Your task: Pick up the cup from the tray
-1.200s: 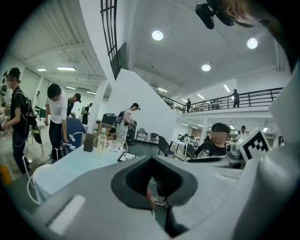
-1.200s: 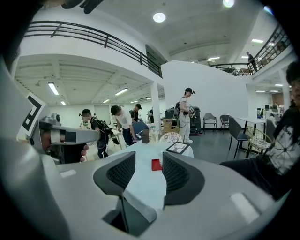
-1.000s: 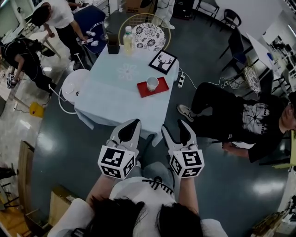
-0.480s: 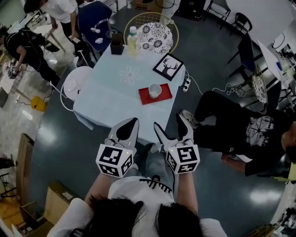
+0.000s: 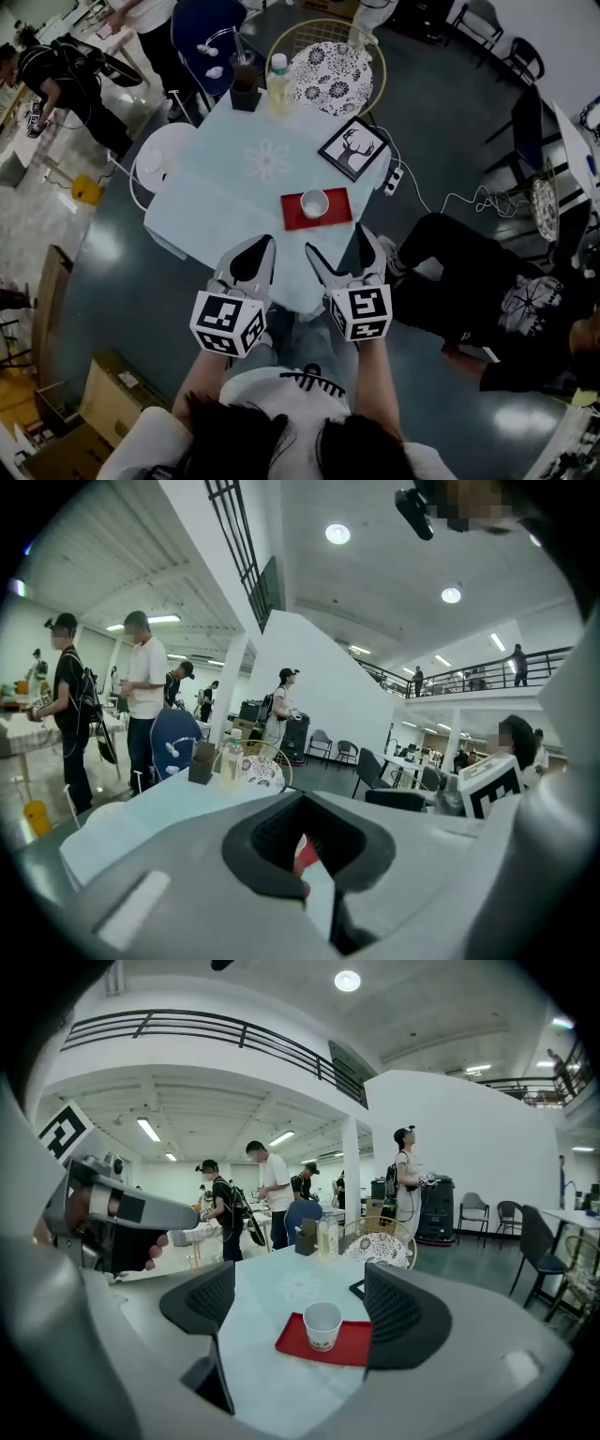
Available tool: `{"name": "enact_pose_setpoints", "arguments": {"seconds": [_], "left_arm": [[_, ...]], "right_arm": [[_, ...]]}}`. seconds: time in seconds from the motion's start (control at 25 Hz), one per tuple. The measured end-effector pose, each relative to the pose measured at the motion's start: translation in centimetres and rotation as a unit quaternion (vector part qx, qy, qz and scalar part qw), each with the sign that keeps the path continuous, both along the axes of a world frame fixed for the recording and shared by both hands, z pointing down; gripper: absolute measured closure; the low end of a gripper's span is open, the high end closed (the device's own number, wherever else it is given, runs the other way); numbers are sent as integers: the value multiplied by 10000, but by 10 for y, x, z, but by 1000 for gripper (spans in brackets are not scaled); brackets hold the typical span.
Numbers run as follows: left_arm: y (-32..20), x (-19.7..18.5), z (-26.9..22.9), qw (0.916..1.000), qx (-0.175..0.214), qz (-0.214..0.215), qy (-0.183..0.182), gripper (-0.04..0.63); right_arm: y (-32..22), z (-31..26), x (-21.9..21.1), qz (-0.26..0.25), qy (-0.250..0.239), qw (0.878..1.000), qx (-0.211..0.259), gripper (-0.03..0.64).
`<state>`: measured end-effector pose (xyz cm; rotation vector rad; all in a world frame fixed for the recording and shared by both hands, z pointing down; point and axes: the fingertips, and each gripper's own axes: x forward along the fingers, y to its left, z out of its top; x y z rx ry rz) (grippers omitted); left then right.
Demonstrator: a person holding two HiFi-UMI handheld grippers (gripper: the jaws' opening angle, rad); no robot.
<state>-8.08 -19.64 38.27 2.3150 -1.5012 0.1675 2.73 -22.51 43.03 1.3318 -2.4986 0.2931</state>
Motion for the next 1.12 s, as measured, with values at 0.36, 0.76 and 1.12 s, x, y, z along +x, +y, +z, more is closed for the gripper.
{"name": "enact_pose_setpoints", "arguments": {"seconds": [0.36, 0.76, 1.12], "left_arm": [[-42, 5, 30, 9984, -342, -364, 246, 595], [-77, 3, 69, 9961, -590, -637, 167, 595], [-95, -4, 107, 9928, -911, -771, -96, 595]], "right_arm": [[-50, 47, -11, -237, -45, 9994, -234, 114], [-87, 105, -21, -371, 49, 9979, -523, 91], [-105, 160, -35, -447, 130, 9952, -858, 91]]}}
